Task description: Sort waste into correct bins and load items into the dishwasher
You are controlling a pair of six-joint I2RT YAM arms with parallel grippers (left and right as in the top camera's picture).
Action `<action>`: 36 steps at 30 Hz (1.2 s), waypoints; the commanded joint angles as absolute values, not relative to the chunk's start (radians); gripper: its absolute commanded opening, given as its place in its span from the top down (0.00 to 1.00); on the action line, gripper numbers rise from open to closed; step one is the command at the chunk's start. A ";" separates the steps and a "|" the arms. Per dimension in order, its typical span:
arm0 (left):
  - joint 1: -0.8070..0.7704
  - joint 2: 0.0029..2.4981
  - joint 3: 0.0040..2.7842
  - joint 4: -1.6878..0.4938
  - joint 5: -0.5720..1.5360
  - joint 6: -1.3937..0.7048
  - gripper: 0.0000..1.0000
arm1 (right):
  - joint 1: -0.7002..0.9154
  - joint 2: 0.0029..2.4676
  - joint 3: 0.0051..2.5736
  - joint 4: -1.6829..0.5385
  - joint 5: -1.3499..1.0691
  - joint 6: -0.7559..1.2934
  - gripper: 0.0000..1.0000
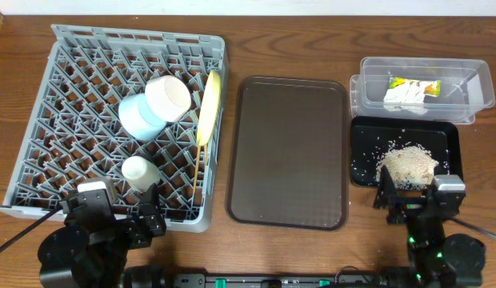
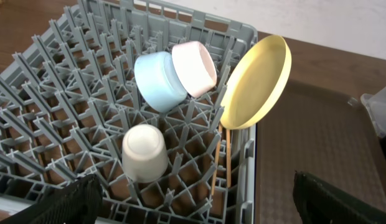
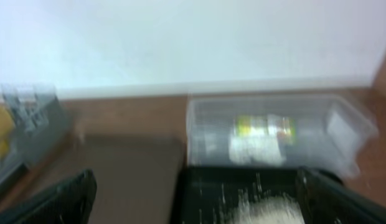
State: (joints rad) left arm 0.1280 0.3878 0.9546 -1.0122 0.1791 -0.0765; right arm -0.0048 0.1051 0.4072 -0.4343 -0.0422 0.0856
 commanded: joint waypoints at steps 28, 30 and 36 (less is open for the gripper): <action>0.125 0.385 0.950 -1.008 0.171 -0.061 0.02 | 0.066 0.012 0.006 -0.073 -0.027 0.073 0.01; 0.125 0.385 0.950 -1.008 0.171 -0.061 0.02 | 0.066 0.012 0.006 -0.073 -0.027 0.073 0.01; 0.125 0.385 0.950 -1.008 0.171 -0.061 0.02 | 0.066 0.013 0.006 -0.073 -0.027 0.073 0.01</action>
